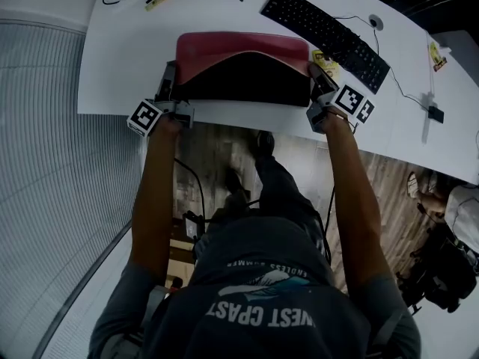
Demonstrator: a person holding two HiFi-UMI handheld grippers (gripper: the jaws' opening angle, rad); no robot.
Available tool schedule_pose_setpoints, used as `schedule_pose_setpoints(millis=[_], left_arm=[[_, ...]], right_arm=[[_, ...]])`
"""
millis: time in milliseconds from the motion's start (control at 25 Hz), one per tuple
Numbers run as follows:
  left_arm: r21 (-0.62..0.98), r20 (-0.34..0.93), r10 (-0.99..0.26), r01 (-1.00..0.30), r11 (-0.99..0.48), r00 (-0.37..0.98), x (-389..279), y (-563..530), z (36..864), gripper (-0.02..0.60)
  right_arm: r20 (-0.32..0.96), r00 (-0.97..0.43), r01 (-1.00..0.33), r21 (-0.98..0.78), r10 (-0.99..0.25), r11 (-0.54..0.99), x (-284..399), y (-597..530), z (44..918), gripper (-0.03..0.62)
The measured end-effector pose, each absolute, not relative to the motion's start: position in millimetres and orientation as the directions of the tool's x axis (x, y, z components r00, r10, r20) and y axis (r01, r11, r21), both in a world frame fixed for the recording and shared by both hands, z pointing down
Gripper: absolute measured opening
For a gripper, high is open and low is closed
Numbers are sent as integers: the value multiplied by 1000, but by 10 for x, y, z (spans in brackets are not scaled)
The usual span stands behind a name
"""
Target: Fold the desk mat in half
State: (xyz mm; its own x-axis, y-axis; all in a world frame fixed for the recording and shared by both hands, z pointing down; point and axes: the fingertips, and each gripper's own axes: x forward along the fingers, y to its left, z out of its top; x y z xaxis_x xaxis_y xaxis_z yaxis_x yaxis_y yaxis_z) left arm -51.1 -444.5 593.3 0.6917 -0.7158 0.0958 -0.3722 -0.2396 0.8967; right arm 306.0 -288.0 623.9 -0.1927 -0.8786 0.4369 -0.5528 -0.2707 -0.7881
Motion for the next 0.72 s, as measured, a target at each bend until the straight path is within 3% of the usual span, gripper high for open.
schedule_pose_setpoints(millis=[280,480,600,720], left_arm=[[875,19,-710,-355,-329,704,-415,-4564,5856,64],[854,134,-729,-451,-258,671,-582,-4658,6066,78],[887,51,-700,-355,-297,713,-495,-4683,5989,92],[909,56,-686,-322,-265,725,-481,-4653,5985,110]], right_arm=[[466,-194,-530,-790,-863,-307,3128,-3053,6411,75],[477,-180,-512,-792,-860,-332,3181,-3150,6450,102],[465,-166,-492,-803,-869,-336,3192,-3210,6418,149],[450,-165,-490,-810,-878,-323,3161,-3279,6353,179]])
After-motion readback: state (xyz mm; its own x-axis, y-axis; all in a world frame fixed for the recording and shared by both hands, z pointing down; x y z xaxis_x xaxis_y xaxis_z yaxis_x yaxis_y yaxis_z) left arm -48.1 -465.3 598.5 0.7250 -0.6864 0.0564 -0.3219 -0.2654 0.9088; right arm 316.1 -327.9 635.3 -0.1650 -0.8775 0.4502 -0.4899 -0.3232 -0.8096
